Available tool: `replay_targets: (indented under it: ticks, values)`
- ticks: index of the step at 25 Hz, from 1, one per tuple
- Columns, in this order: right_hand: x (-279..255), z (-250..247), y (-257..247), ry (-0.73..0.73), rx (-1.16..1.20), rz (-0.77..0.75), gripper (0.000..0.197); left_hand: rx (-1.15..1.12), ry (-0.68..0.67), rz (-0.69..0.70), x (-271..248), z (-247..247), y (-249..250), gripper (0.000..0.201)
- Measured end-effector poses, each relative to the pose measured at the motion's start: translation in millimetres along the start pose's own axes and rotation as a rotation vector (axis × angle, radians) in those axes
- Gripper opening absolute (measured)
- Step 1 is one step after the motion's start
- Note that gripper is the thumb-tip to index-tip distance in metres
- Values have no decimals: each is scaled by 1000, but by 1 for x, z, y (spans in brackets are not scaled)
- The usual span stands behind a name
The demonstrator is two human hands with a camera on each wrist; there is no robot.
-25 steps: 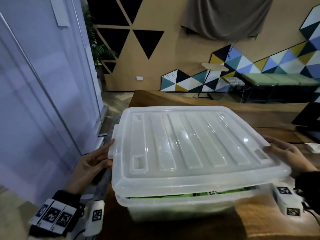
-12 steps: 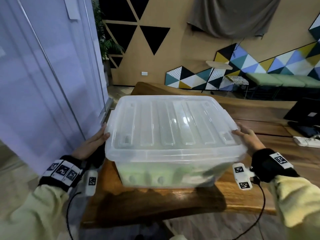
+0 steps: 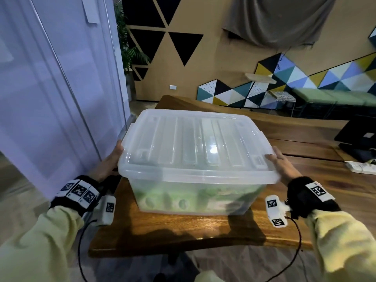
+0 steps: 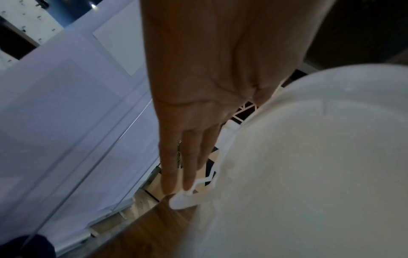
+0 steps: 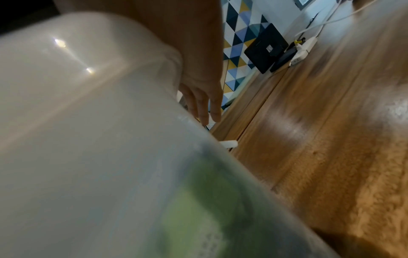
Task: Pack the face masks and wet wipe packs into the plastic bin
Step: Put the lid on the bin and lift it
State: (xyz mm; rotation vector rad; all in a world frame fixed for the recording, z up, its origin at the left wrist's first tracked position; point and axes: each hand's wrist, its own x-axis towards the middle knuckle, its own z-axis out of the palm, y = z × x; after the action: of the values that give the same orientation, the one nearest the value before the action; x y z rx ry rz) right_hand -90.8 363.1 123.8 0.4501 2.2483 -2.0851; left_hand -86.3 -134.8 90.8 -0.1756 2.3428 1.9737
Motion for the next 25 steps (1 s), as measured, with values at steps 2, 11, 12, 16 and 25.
replay_targets:
  ticks: [2, 11, 12, 16, 25]
  values:
    - [-2, 0, 3, 56, 44, -27, 68, 34, 77, -116, -5, 3, -4, 99]
    - [-28, -11, 45, -79, 402, 128, 48, -259, -66, -315, -90, 50, 2, 79]
    - [-27, -9, 43, -66, 443, 114, 43, -228, -58, -310, -94, 54, 3, 86]
    - [-27, 2, 41, -10, 555, 115, 40, -378, 143, -217, -90, 70, 8, 76]
    - [-24, 12, 29, 334, 663, -9, 31, -686, 481, -69, -43, 82, 26, 22]
